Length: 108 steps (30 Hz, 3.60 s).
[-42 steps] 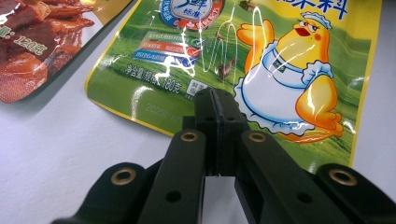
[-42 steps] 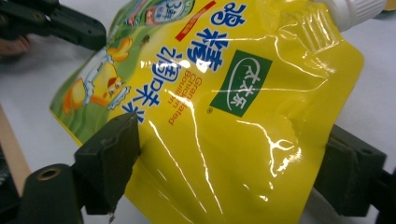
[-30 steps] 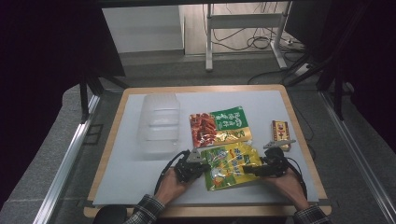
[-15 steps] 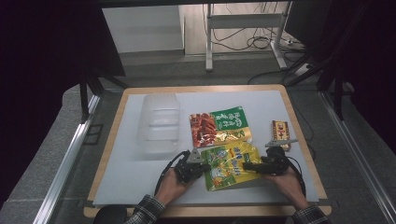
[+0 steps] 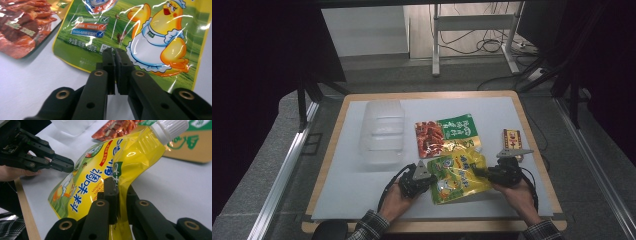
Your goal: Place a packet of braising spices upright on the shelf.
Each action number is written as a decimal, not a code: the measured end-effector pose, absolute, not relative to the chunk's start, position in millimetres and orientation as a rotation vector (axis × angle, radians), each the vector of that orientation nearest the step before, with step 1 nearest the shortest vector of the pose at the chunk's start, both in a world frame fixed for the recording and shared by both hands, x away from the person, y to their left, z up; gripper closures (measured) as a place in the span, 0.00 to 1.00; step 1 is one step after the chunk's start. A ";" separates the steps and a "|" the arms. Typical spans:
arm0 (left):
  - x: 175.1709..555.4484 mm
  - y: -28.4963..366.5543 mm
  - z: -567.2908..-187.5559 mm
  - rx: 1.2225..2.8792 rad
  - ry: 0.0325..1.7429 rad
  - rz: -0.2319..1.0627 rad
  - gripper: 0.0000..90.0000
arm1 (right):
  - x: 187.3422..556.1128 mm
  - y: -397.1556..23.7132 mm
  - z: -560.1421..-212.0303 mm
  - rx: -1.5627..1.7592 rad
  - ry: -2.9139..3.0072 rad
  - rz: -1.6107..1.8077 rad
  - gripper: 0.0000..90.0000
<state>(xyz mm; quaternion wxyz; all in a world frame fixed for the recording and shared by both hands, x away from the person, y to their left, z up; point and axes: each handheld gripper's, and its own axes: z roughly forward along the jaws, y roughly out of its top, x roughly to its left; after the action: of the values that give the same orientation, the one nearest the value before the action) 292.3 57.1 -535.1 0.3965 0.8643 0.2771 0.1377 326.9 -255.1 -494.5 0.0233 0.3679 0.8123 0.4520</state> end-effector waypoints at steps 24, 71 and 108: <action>269.9 91.3 -519.2 2.074 0.753 0.394 0.34 | 328.7 -236.9 -451.6 0.954 2.578 1.457 0.96; 245.1 116.1 -520.6 2.063 0.804 0.388 0.03 | 367.8 -198.9 -370.3 0.744 2.543 1.290 0.99; 236.4 128.4 -520.9 2.047 0.778 0.374 0.03 | 436.3 -136.1 -341.0 0.613 2.540 1.311 0.99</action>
<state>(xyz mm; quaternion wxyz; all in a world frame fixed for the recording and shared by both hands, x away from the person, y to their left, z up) 236.4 128.4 -520.9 0.4439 0.8257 0.3137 0.1507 436.3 -136.1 -341.0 0.1086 0.2085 0.8637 0.4458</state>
